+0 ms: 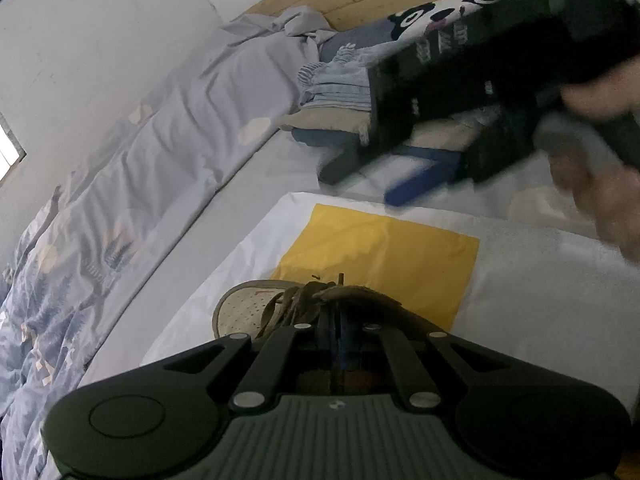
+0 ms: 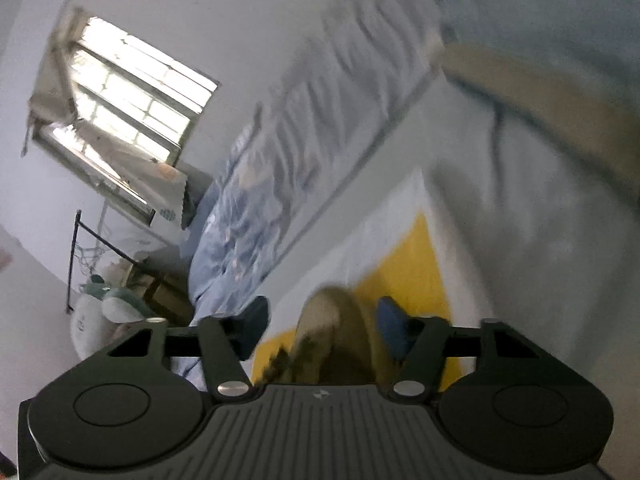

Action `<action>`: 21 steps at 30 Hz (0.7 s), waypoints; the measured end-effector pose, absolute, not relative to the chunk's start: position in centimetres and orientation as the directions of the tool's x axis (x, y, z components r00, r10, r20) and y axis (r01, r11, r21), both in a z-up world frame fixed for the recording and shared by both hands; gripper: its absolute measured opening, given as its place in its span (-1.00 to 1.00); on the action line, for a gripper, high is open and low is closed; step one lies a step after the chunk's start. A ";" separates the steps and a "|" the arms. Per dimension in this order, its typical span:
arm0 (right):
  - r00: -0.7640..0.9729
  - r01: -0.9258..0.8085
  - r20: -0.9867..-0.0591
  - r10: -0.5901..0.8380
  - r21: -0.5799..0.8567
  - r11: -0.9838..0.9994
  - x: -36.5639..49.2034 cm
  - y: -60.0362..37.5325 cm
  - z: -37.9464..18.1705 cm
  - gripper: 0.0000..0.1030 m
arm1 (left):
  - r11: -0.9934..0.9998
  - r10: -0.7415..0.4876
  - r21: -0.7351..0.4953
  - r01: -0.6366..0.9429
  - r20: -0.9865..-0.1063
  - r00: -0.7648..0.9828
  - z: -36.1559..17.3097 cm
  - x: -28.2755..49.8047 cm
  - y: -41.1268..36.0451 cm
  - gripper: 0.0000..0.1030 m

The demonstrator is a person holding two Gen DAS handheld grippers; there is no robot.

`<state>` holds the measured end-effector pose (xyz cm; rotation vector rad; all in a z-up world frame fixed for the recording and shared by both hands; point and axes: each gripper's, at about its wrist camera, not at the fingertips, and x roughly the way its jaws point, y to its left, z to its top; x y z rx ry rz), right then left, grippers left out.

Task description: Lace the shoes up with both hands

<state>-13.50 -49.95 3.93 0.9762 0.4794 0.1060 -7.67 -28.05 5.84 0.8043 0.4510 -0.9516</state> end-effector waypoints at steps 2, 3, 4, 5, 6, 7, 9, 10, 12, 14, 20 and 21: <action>0.885 0.135 -0.344 0.314 0.835 0.534 -13.3 -49.5 3.1 -0.04 | 0.333 -0.542 0.401 0.853 -0.659 0.522 5.8 -7.7 -28.0 -0.99; 0.885 0.134 -0.337 0.322 0.846 0.517 -13.3 -49.3 2.7 -0.18 | 0.334 -0.542 0.400 0.853 -0.659 0.521 5.8 -7.6 -28.0 -0.99; 0.885 0.134 -0.331 0.328 0.855 0.501 -13.2 -49.1 2.4 -0.24 | 0.335 -0.543 0.399 0.854 -0.658 0.521 5.8 -7.6 -28.0 -0.99; 0.885 0.133 -0.328 0.329 0.857 0.498 -13.1 -49.0 2.3 -0.29 | 0.335 -0.544 0.398 0.854 -0.658 0.521 5.8 -7.6 -28.0 -0.99; 0.885 0.131 -0.326 0.331 0.859 0.494 -13.1 -48.9 2.3 -0.35 | 0.336 -0.545 0.398 0.854 -0.658 0.520 5.9 -7.6 -28.0 -0.99; 0.886 0.130 -0.324 0.333 0.861 0.491 -13.0 -48.8 2.2 -0.38 | 0.337 -0.545 0.396 0.854 -0.657 0.520 5.9 -7.6 -28.0 -0.99; 0.886 0.128 -0.319 0.336 0.866 0.484 -12.9 -48.6 2.0 -0.38 | 0.337 -0.547 0.395 0.854 -0.656 0.520 5.9 -7.6 -28.0 -0.99; 0.886 0.127 -0.316 0.338 0.868 0.480 -12.8 -48.5 1.9 -0.38 | 0.337 -0.547 0.396 0.854 -0.656 0.520 5.9 -7.6 -27.9 -0.99; 0.887 0.125 -0.313 0.341 0.871 0.474 -12.7 -48.3 1.8 -0.38 | 0.338 -0.548 0.394 0.855 -0.656 0.519 5.9 -7.6 -27.9 -0.99; 0.884 0.132 -0.317 0.343 0.874 0.468 -12.5 -48.0 1.3 -0.39 | 0.339 -0.549 0.392 0.855 -0.656 0.518 5.9 -7.5 -27.9 -0.99; 0.886 0.133 -0.301 0.354 0.894 0.428 -12.1 -47.7 0.5 -0.56 | 0.343 -0.549 0.391 0.854 -0.654 0.521 5.9 -7.5 -27.8 -0.99; 0.887 0.132 -0.297 0.354 0.897 0.422 -12.1 -47.7 0.4 -0.57 | 0.344 -0.549 0.391 0.854 -0.654 0.521 5.9 -7.5 -27.8 -0.99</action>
